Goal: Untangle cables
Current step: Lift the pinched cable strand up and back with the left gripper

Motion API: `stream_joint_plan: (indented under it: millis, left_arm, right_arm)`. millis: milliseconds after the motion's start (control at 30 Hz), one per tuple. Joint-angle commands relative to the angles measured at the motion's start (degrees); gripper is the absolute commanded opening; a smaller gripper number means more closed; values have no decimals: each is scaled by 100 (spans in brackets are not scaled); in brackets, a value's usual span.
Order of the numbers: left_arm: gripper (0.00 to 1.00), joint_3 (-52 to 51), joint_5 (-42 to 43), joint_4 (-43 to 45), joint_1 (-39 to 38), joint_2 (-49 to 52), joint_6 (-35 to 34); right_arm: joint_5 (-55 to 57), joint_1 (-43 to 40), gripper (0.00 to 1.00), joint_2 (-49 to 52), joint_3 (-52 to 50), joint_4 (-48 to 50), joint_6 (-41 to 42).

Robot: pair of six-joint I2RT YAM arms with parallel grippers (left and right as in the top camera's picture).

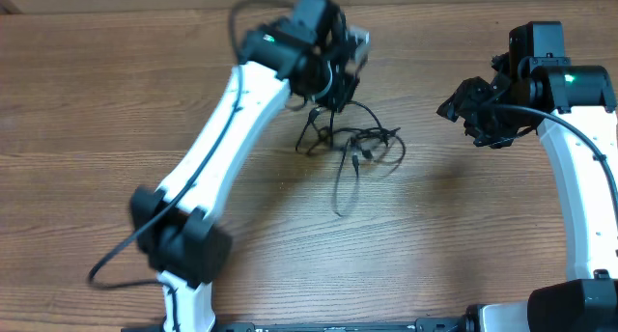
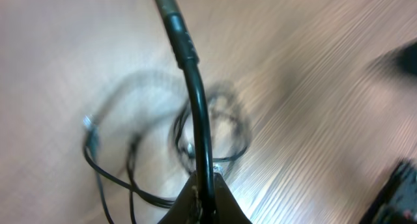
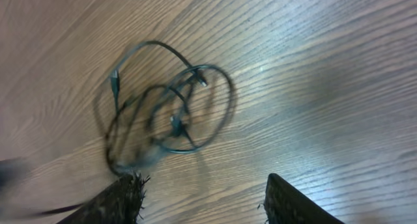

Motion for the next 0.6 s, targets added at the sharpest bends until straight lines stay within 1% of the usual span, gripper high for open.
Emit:
stream_joint_plan:
  millis: [0, 67, 100, 200, 267, 333, 367, 400, 433, 533, 567]
  left_arm:
    - [4, 852, 26, -15, -28, -848, 197]
    - [4, 1156, 26, 28, -24, -1069, 195]
    - [4, 1281, 26, 68, -24, -1163, 195]
    - [4, 1585, 26, 256, -24, -1432, 168]
    - [4, 1674, 28, 442, -24, -1582, 160]
    - [4, 1698, 26, 719, -24, -1744, 33]
    - [4, 1700, 26, 848, -24, -1810, -50]
    - [4, 1700, 28, 940, -24, -1853, -103]
    - [4, 1700, 26, 1045, -24, -1895, -173]
    - [4, 1700, 28, 1191, -24, -1947, -356]
    - [4, 1700, 28, 1193, -24, -1950, -393]
  right_arm:
    - [59, -26, 45, 11, -31, 11, -153]
    - [61, -26, 40, 4, -24, 13, -192]
    - [61, -15, 39, -9, -11, 13, -214]
    - [-186, 59, 40, -125, 57, 79, -564]
    - [-612, 133, 41, -243, 151, 140, -951]
    - [-1093, 219, 48, -382, 240, 208, -1294]
    - [-1309, 258, 54, -452, 260, 249, -1421]
    - [-1493, 297, 64, -516, 258, 286, -1519]
    - [-1690, 343, 70, -575, 258, 326, -1611]
    - [-2118, 503, 77, -704, 258, 367, -1856]
    - [-2173, 553, 77, -723, 258, 372, -1908]
